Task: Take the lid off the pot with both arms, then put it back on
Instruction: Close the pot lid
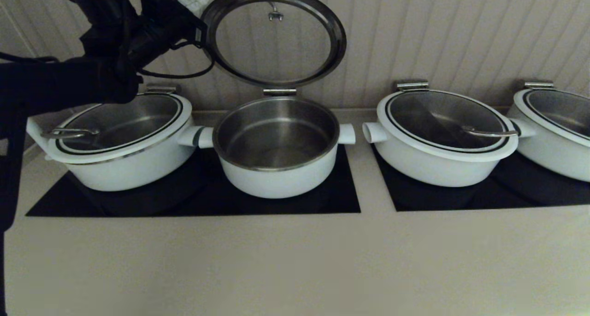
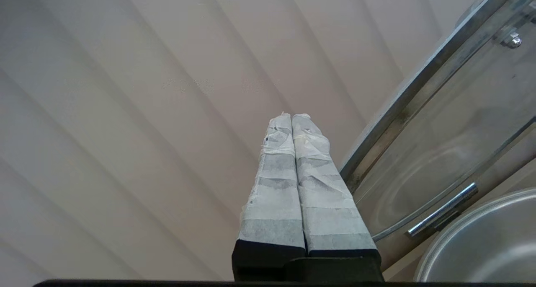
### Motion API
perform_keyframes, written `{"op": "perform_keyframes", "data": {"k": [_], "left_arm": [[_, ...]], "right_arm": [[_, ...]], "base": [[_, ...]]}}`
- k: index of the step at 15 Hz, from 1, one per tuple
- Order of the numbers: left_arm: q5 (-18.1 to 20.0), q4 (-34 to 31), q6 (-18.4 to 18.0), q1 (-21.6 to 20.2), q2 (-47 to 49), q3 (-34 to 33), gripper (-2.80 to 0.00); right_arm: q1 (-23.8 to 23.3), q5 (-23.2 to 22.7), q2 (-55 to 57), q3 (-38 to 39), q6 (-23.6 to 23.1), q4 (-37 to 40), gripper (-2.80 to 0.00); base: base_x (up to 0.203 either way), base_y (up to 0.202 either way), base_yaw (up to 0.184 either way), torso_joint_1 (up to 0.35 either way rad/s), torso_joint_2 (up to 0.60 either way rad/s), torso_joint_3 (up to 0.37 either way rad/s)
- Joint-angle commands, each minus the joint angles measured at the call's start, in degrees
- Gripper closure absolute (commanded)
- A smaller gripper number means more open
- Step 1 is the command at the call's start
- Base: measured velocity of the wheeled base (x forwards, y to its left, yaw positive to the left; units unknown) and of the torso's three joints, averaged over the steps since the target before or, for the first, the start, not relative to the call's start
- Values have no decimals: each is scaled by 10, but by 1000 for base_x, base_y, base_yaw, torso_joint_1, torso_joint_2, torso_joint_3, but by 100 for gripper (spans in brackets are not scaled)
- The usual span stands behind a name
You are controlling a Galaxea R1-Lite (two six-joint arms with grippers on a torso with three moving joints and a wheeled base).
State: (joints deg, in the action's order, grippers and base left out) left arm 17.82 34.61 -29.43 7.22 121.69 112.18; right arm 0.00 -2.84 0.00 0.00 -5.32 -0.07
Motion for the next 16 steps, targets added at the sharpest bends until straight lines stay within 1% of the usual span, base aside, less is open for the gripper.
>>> {"op": "perform_keyframes", "data": {"k": [1, 10, 13, 16], "left_arm": [[13, -1, 0, 3, 3, -1, 0], [15, -12, 1, 7, -16, -21, 0], [15, -29, 1, 7, -41, -48, 0], [15, -34, 1, 8, -74, -108, 0]], "right_arm": [[0, -1, 1, 0, 0, 0, 0], [0, -1, 1, 0, 0, 0, 0], [0, -1, 1, 0, 0, 0, 0], [0, -1, 1, 0, 0, 0, 0]], "base": [[0, 0, 0, 0, 0, 0], [0, 0, 0, 0, 0, 0], [0, 0, 0, 0, 0, 0], [0, 0, 0, 0, 0, 0]]}}
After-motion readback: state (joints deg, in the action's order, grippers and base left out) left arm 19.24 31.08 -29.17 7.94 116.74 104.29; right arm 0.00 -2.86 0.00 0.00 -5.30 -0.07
